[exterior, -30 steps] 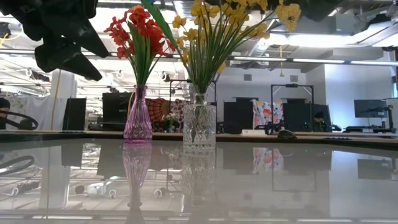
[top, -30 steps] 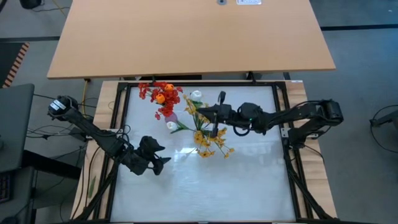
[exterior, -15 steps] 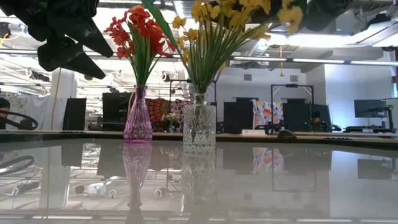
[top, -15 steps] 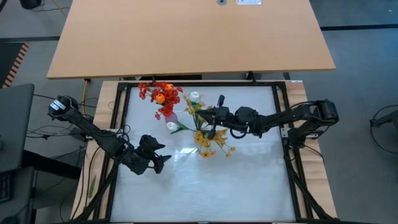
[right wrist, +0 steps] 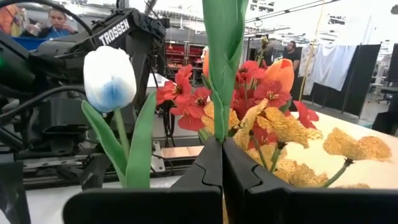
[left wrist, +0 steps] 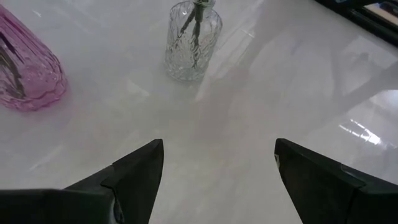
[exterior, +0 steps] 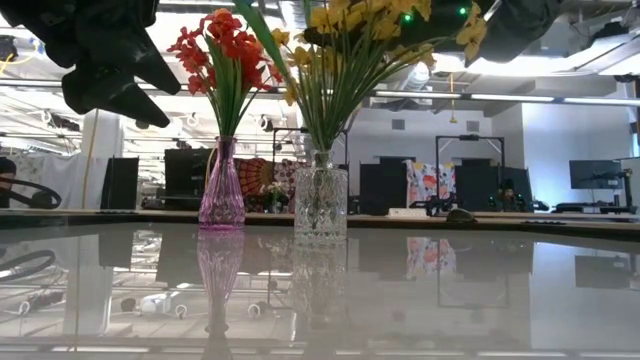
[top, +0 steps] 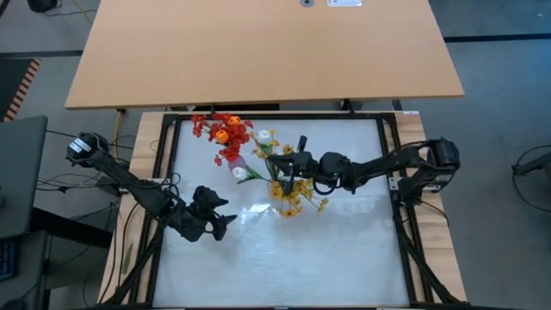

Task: Sort flowers into vase by color
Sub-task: Put the white tulip into the transparent vase

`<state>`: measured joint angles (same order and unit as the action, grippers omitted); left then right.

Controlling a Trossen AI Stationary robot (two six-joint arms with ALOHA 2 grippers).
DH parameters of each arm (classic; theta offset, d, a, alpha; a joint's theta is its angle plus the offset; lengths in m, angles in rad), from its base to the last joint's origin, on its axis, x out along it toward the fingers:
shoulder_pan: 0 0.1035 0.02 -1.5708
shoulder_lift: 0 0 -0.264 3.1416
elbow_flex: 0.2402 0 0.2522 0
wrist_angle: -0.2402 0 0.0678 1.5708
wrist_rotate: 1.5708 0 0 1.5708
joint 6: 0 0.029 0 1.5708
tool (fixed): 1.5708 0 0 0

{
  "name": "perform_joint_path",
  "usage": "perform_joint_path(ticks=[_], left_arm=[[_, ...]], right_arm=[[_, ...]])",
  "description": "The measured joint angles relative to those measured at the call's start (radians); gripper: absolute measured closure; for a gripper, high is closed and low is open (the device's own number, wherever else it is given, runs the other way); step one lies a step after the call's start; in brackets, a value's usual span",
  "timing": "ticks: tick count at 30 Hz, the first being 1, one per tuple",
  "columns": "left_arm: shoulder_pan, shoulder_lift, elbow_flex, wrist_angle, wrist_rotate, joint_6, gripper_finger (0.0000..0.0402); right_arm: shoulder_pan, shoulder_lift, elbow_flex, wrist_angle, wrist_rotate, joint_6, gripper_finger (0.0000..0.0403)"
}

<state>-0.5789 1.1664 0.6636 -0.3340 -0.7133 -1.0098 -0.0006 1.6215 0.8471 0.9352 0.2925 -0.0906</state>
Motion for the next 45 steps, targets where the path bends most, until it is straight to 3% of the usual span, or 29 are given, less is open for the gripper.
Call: perform_joint_path(ticks=[16, 31, 37, 45], left_arm=[[0.0, 0.0, 0.0, -0.067, 0.0, 0.03, 0.0108], [0.0, 0.0, 0.0, -0.124, 0.05, 0.02, 0.0108], [0.0, 0.0, 0.0, -0.126, 0.062, 0.02, 0.0108], [0.012, 0.0, 0.0, -0.128, 0.063, 0.065, 0.0108]], right_arm=[[0.001, -0.014, 0.001, -0.139, 0.0, -0.005, 0.0384], [0.0, -0.042, 0.003, -0.182, 0.002, -0.015, 0.0271], [-0.006, -0.153, 0.072, -0.424, 0.0, -0.022, 0.0228], [-0.009, -0.237, 0.259, -0.897, -0.005, 0.022, 0.0193]])
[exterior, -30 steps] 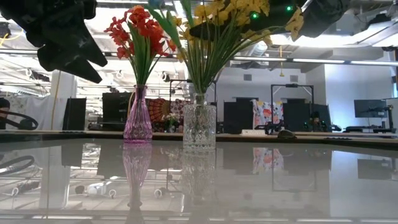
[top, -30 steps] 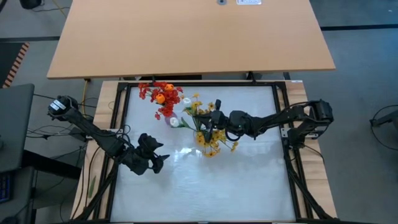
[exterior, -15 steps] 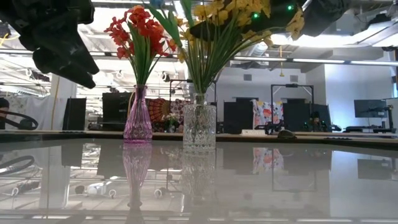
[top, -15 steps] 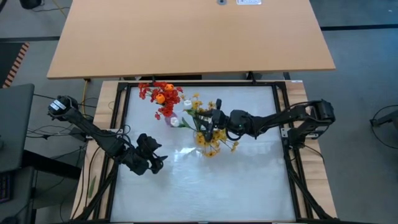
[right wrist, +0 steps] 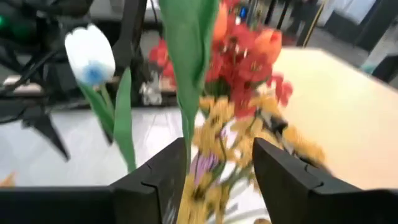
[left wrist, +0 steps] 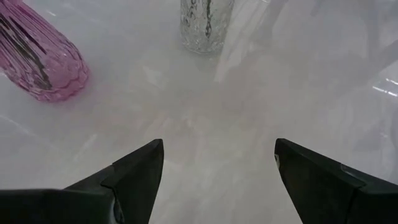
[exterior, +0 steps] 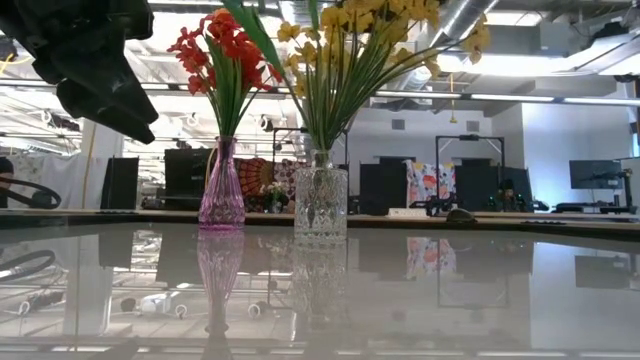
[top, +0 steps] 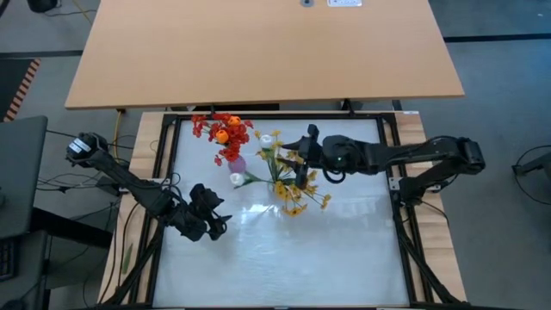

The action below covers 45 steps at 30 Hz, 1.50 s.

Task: Sort flowers into vase by color
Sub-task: Put the white tulip into the transparent vase

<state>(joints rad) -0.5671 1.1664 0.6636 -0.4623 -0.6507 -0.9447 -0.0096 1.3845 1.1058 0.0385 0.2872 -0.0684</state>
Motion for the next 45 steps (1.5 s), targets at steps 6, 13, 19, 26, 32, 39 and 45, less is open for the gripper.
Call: perform_joint_path(ticks=[6, 13, 19, 26, 32, 39, 45], left_arm=[[0.022, 0.0, 0.0, 0.0, 0.019, 0.021, 0.0108], [0.027, 0.0, 0.0, 0.003, 0.044, 0.051, 0.0108], [0.035, 0.0, 0.0, 0.007, 0.036, 0.086, 0.0108], [0.069, 0.0, 0.0, 0.008, 0.034, 0.114, 0.0108], [0.072, 0.0, 0.0, 0.008, 0.034, 0.121, 0.0108], [0.071, 0.0, 0.0, 0.008, 0.034, 0.128, 0.0108], [0.071, 0.0, 0.0, 0.008, 0.035, 0.135, 0.0108]], right_arm=[[0.006, 0.002, 0.028, -0.15, -0.004, 0.066, 0.019], [0.056, -0.028, 0.186, -0.144, -0.04, 0.07, 0.019], [0.097, 0.083, 0.433, -0.04, -0.048, 0.072, 0.0196], [0.101, 0.33, 0.812, -0.283, -0.027, 0.06, 0.0221], [0.097, 0.463, 1.097, -0.585, 0.004, 0.057, 0.0299], [0.085, 0.521, 1.212, -0.749, 0.022, 0.082, 0.0387], [0.07, 0.555, 1.207, -0.886, 0.028, 0.203, 0.0363]])
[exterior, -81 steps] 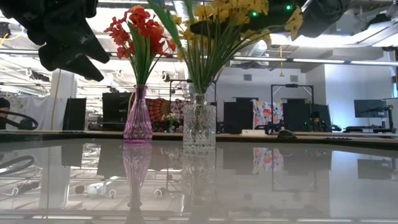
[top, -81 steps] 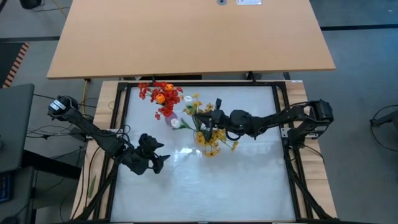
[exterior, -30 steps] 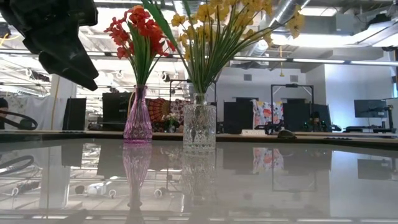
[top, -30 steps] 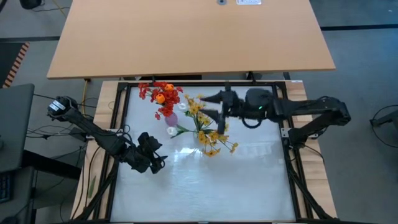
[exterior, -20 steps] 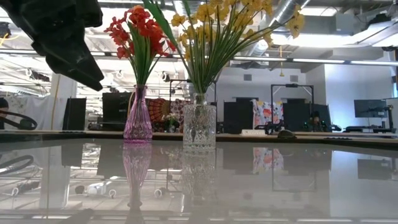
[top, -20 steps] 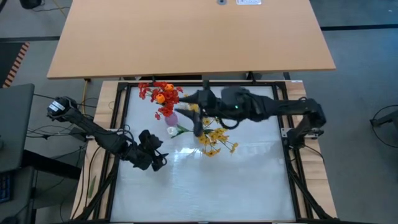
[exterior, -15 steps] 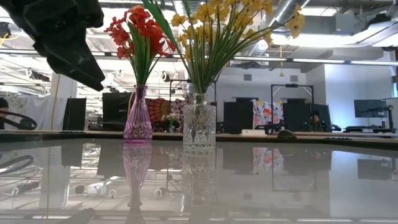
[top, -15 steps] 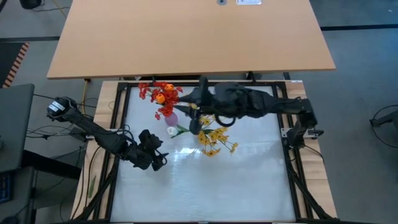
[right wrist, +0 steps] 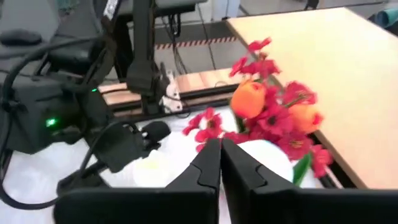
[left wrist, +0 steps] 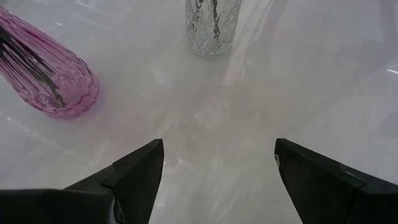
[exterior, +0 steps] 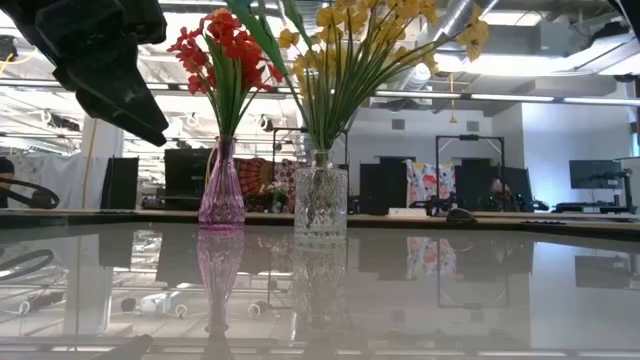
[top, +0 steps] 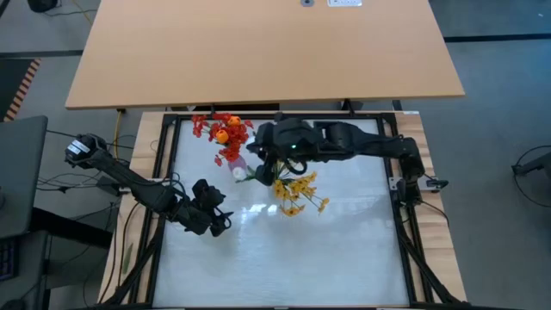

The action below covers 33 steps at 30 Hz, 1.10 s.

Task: Sort flowers into vase by color
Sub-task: Put the white tulip into the transparent vase

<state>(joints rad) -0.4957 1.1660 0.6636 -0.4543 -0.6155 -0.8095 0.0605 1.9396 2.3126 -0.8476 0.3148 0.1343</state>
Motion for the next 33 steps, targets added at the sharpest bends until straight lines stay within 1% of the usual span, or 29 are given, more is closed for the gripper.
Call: perform_joint_path(ticks=[3, 10, 12, 14, 17, 21, 24, 27, 30, 33], left_arm=[[0.0, 0.0, 0.0, 0.0, 0.0, 0.003, 0.0108], [0.0, 0.0, 0.0, 0.0, 0.0, 0.003, 0.0108], [0.0, 0.0, 0.0, -0.001, 0.0, 0.005, 0.0108], [0.0, 0.0, 0.0, 0.0, -0.001, 0.005, 0.0108], [0.0, 0.0, 0.0, 0.0, -0.001, 0.005, 0.0108], [0.0, 0.0, 0.0, 0.0, -0.001, 0.005, 0.0108], [0.0, 0.0, 0.0, -0.001, -0.002, 0.004, 0.0108], [0.0, 0.0, 0.0, -0.003, -0.002, 0.014, 0.0108], [0.0, 0.0, 0.0, -0.004, -0.002, 0.023, 0.0108], [0.0, 0.0, 0.0, -0.004, -0.02, 0.024, 0.0108]], right_arm=[[0.001, -0.009, 0.003, 0.016, 0.007, -0.008, 0.0359], [0.019, -0.039, 0.04, 0.103, 0.003, -0.059, 0.0383], [0.018, -0.055, 0.032, 0.126, -0.001, -0.061, 0.0383], [0.017, -0.058, 0.032, 0.127, -0.001, -0.056, 0.0373], [0.019, -0.054, 0.029, 0.111, -0.004, -0.059, 0.0345], [0.046, -0.062, 0.028, 0.049, -0.068, -0.105, 0.0296], [0.071, -0.067, 0.029, 0.004, -0.074, -0.106, 0.0248], [0.085, -0.067, 0.029, -0.035, -0.08, -0.112, 0.0192], [0.084, -0.067, 0.029, -0.108, -0.121, -0.139, 0.0138], [0.082, -0.067, 0.028, -0.162, -0.13, -0.108, 0.0107]])
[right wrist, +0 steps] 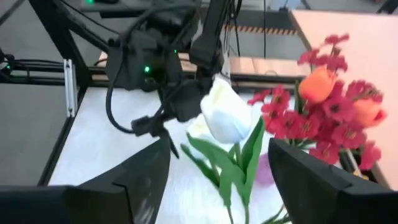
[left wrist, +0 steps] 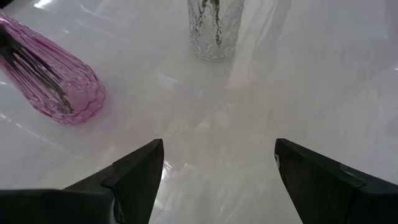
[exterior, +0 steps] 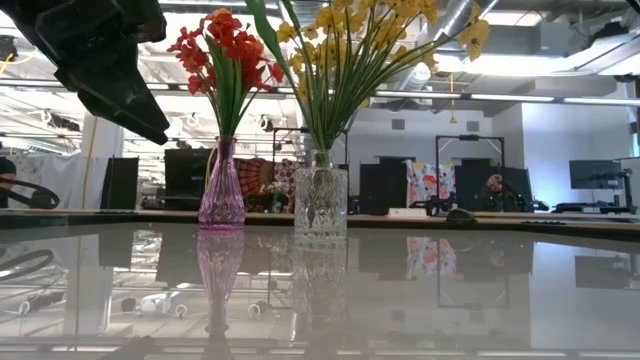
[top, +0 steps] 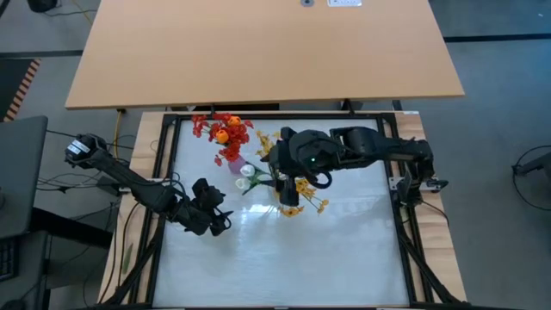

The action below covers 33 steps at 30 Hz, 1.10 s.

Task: Sort flowers into vase by color
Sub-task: Put the white tulip into the transparent vase

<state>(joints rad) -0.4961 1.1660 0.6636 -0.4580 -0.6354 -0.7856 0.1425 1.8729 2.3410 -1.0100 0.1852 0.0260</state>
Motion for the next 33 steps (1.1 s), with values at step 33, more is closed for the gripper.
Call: perform_joint_path(ticks=[33], left_arm=[[0.0, 0.0, 0.0, 0.0, 0.02, 0.006, 0.0108]], right_arm=[[-0.093, 0.014, -0.317, 0.19, 0.023, 0.056, 0.0244]])
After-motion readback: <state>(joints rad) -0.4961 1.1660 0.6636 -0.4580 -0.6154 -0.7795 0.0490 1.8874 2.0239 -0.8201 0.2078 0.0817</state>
